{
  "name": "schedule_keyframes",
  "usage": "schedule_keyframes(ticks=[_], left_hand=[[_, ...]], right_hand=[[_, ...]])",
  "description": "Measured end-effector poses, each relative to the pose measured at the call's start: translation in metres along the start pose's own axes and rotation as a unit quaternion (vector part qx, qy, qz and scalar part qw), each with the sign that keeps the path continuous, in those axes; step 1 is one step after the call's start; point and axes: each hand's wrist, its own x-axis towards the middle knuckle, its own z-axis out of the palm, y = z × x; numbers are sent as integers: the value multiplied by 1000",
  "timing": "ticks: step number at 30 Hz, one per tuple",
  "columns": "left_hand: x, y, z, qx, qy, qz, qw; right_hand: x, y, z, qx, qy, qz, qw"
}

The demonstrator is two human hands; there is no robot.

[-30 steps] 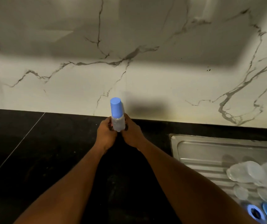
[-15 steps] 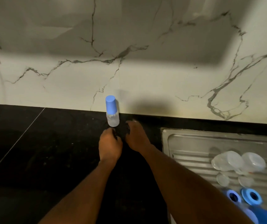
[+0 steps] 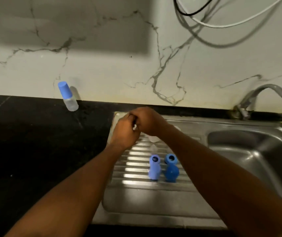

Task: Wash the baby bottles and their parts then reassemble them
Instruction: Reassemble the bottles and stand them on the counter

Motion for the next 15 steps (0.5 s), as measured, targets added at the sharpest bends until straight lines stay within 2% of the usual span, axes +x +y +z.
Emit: schedule_keyframes(ticks=[5, 7, 11, 15], left_hand=[[-31, 23, 44, 27, -96, -24, 995], [-42, 20, 57, 46, -119, -65, 990], [-56, 7, 67, 49, -136, -174, 974], [-62, 3, 74, 33, -144, -226, 963]], right_hand=[[-68, 38, 5, -49, -53, 21, 997], [-88, 49, 18, -61, -69, 40, 995], [-106, 61, 40, -57, -83, 95, 990], [-103, 62, 56, -106, -55, 138, 983]])
